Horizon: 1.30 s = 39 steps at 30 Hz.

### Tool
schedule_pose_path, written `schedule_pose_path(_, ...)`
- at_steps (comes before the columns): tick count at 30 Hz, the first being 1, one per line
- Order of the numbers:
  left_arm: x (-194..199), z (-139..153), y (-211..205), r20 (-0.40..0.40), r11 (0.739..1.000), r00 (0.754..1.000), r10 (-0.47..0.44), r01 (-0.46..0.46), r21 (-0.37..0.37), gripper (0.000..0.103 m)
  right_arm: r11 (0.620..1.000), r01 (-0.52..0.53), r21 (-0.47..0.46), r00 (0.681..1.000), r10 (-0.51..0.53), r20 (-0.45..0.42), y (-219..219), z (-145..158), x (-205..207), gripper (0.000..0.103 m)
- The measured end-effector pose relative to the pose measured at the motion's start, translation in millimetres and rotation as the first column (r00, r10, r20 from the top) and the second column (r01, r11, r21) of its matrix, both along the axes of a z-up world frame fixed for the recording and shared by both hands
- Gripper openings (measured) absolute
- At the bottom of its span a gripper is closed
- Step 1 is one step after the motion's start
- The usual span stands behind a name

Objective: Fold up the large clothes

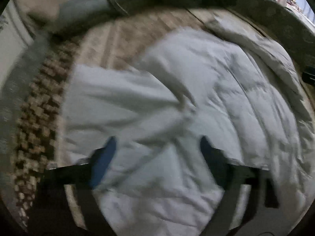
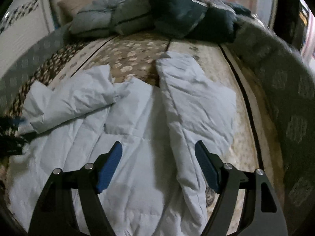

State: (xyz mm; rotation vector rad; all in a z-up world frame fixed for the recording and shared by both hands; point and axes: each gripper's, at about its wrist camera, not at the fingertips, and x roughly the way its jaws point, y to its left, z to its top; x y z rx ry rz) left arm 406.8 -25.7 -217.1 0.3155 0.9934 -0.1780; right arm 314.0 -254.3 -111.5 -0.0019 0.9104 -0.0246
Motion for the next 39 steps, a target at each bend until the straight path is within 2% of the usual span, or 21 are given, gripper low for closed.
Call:
schedule_pose_path(3, 12.2, 6.6, -7.2, 0.005, 1.000, 1.000, -0.025, 0.025, -0.011, 0.091, 0.999, -0.036, 0.002, 0.999, 0.036, 0.018, 13.1, 3.7, 6.7, 0.078)
schedule_pose_path(5, 25.4, 4.2, -27.3, 0.018, 0.998, 0.998, -0.054, 0.054, 0.019, 0.093, 0.999, -0.054, -0.002, 0.998, 0.054, 0.015, 16.1, 0.8, 7.8, 0.080)
schedule_pose_path(7, 41.0, -9.9, -57.7, 0.009, 0.996, 0.997, -0.082, 0.082, 0.038, 0.093, 0.997, -0.072, -0.014, 0.997, 0.072, 0.003, 15.3, -6.4, 6.5, 0.080)
schedule_pose_path(10, 62.3, -26.9, -79.8, -0.039, 0.993, 0.993, -0.114, 0.115, 0.028, 0.093, 0.997, -0.075, -0.016, 0.997, 0.074, -0.021, 4.7, -15.2, 1.7, 0.080)
schedule_pose_path(12, 76.3, -42.1, -92.2, -0.073, 0.992, 0.991, -0.116, 0.119, 0.033, 0.076, 0.998, -0.051, -0.029, 0.997, 0.049, -0.057, -7.7, -21.1, -1.0, 0.080)
schedule_pose_path(13, 86.7, -53.7, -95.0, -0.099, 0.993, 0.991, -0.095, 0.101, 0.058, 0.063, 0.999, -0.036, -0.038, 0.997, 0.033, -0.072, -14.8, -22.8, -1.6, 0.080)
schedule_pose_path(14, 95.1, -61.3, -93.5, -0.118, 0.994, 0.989, -0.085, 0.092, 0.054, 0.054, 0.999, -0.026, -0.042, 0.997, 0.023, -0.074, -19.8, -22.5, -3.1, 0.080)
schedule_pose_path(15, 99.2, -63.2, -90.5, -0.123, 0.996, 0.989, -0.082, 0.087, 0.037, 0.050, 0.999, -0.005, -0.043, 0.998, 0.002, -0.070, -28.1, -20.4, -5.4, 0.080)
schedule_pose_path(17, 102.9, -56.1, -77.4, -0.139, 0.996, 0.987, -0.074, 0.067, -0.051, 0.033, 0.999, 0.024, -0.023, 0.998, -0.026, -0.059, -37.1, -17.2, -8.0, 0.080)
schedule_pose_path(20, 86.9, -35.4, -70.9, -0.131, 0.987, 0.984, -0.119, 0.102, -0.127, 0.021, 0.998, 0.057, 0.028, 0.998, -0.056, -0.024, -47.1, -11.6, -12.2, 0.080)
schedule_pose_path(24, 43.2, -4.2, -76.5, -0.112, 0.946, 0.963, -0.243, 0.211, -0.245, 0.019, 0.998, 0.049, 0.048, 0.999, -0.050, 0.010, -43.8, -9.2, -14.6, 0.080)
schedule_pose_path(25, 34.1, -3.9, -78.2, -0.104, 0.945, 0.963, -0.249, 0.218, -0.244, 0.022, 0.998, 0.040, 0.045, 0.999, -0.041, 0.016, -41.1, -9.3, -15.2, 0.080)
schedule_pose_path(27, 29.1, -14.9, -79.3, -0.116, 0.961, 0.971, -0.209, 0.182, -0.209, 0.045, 0.999, 0.038, 0.023, 0.999, -0.038, -0.002, -36.7, -14.9, -12.6, 0.081)
schedule_pose_path(28, 26.6, -24.0, -76.4, -0.126, 0.971, 0.976, -0.177, 0.152, -0.186, 0.066, 0.999, 0.040, 0.024, 0.999, -0.040, -0.025, -36.2, -19.3, -9.5, 0.081)
schedule_pose_path(29, 25.2, -28.6, -75.5, -0.123, 0.975, 0.979, -0.162, 0.139, -0.172, 0.073, 0.998, 0.046, 0.033, 0.998, -0.044, -0.042, -36.3, -21.1, -7.5, 0.081)
schedule_pose_path(31, 12.3, -26.0, -72.1, -0.093, 0.981, 0.983, -0.155, 0.143, -0.131, 0.076, 0.992, 0.053, 0.116, 0.998, -0.048, -0.052, -34.5, -21.8, -5.3, 0.081)
schedule_pose_path(33, -6.4, -13.8, -65.6, -0.048, 0.985, 0.986, -0.158, 0.153, -0.082, 0.077, 0.986, 0.032, 0.161, 0.998, -0.023, -0.059, -26.0, -20.8, -1.5, 0.081)
schedule_pose_path(36, -20.8, 5.2, -33.6, -0.004, 0.991, 0.992, -0.123, 0.123, -0.046, 0.084, 0.993, 0.006, 0.115, 0.997, 0.003, -0.079, -2.4, -19.2, 8.7, 0.081)
schedule_pose_path(38, -27.4, 23.3, -1.3, 0.044, 0.996, 0.996, -0.081, 0.082, -0.019, 0.088, 0.992, -0.006, 0.125, 0.997, 0.016, -0.082, 9.0, -19.1, 15.7, 0.081)
schedule_pose_path(39, -23.9, 29.3, 13.2, 0.069, 0.998, 0.996, -0.060, 0.060, -0.001, 0.093, 0.990, -0.016, 0.141, 0.996, 0.029, -0.086, 14.4, -20.1, 21.7, 0.081)
